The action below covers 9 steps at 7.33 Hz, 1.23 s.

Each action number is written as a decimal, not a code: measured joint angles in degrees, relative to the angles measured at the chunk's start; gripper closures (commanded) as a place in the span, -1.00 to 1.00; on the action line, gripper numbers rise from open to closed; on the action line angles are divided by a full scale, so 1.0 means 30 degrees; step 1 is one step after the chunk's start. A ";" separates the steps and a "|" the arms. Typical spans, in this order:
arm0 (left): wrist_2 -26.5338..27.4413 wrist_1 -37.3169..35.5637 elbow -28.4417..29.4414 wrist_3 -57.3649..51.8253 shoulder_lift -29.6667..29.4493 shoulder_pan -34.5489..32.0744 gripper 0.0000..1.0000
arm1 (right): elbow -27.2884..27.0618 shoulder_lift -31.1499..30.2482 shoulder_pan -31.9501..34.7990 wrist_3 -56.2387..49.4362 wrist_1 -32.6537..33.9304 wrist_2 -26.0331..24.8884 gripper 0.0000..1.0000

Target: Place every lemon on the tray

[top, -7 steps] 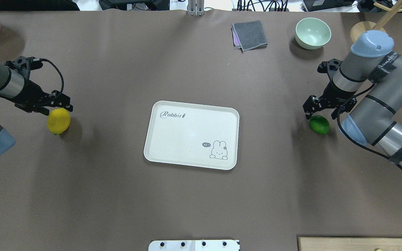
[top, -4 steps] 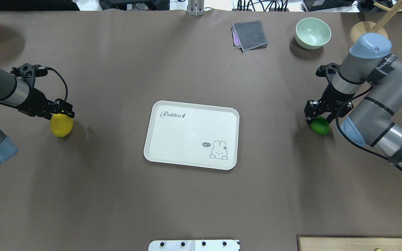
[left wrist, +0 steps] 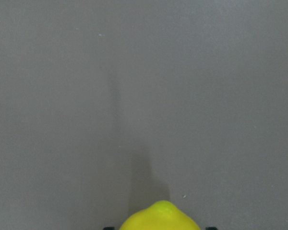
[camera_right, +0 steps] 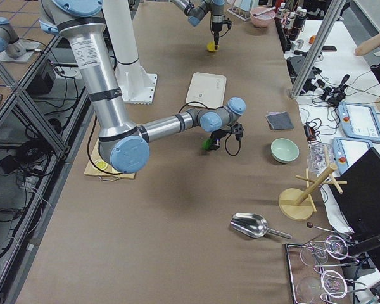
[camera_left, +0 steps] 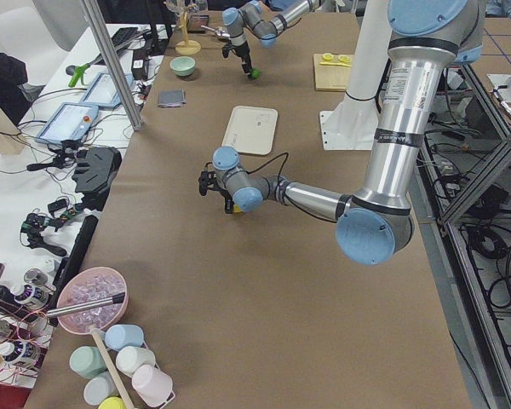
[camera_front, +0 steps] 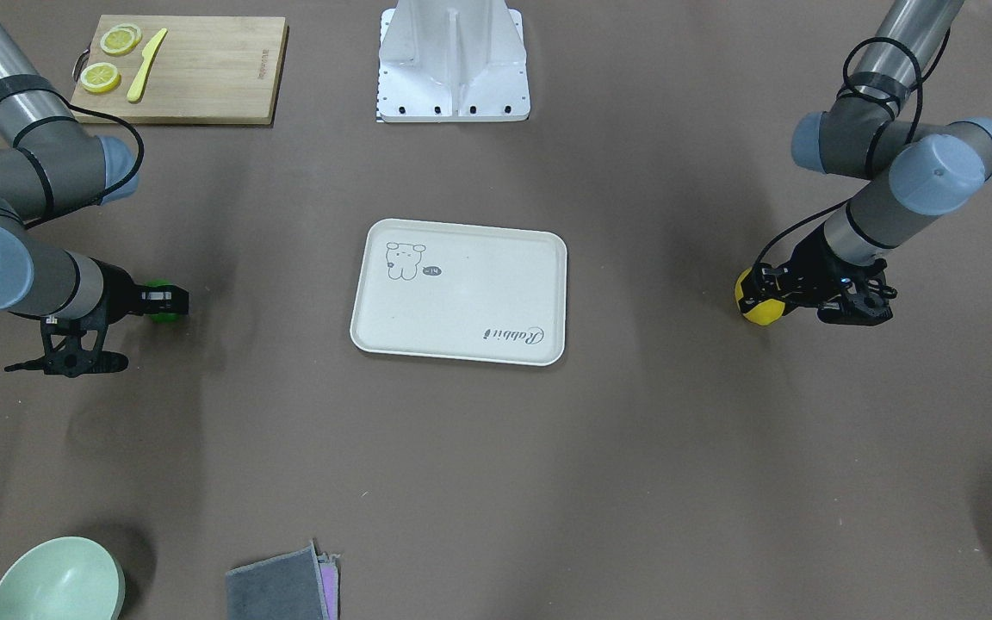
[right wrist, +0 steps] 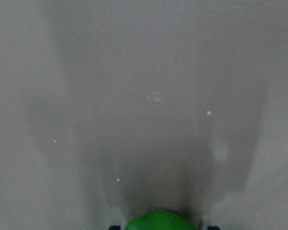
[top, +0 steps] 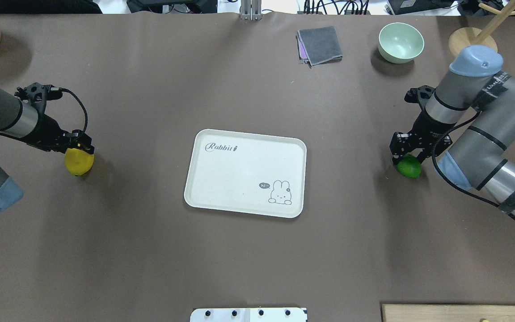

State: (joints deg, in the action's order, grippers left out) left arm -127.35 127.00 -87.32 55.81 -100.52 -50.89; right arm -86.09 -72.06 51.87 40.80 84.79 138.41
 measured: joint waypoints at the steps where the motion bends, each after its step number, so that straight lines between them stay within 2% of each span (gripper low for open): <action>1: -0.0173 -0.0067 0.0048 -0.0136 -0.0036 -0.0005 1.00 | -0.0054 0.0160 0.0301 0.0034 0.0037 0.0469 0.32; 3: -0.1574 -0.0845 -0.0023 -0.0717 -0.0141 -0.0495 1.00 | -0.0153 0.1527 0.0709 0.0228 0.0044 0.1659 0.32; 6: -0.2958 -0.3441 -0.0472 -0.3150 -0.0312 -0.1997 1.00 | 0.0830 0.4999 0.0395 0.0133 -0.0020 0.1912 0.32; 9: -0.2992 -0.9689 -0.2124 -0.6933 -0.1681 -0.3659 1.00 | 0.2218 0.7554 -0.0531 -0.0431 -0.0515 0.1606 0.32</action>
State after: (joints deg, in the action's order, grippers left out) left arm -136.33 97.93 -93.70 35.01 -105.56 -61.87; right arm -79.43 -49.40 50.27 39.50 83.25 143.23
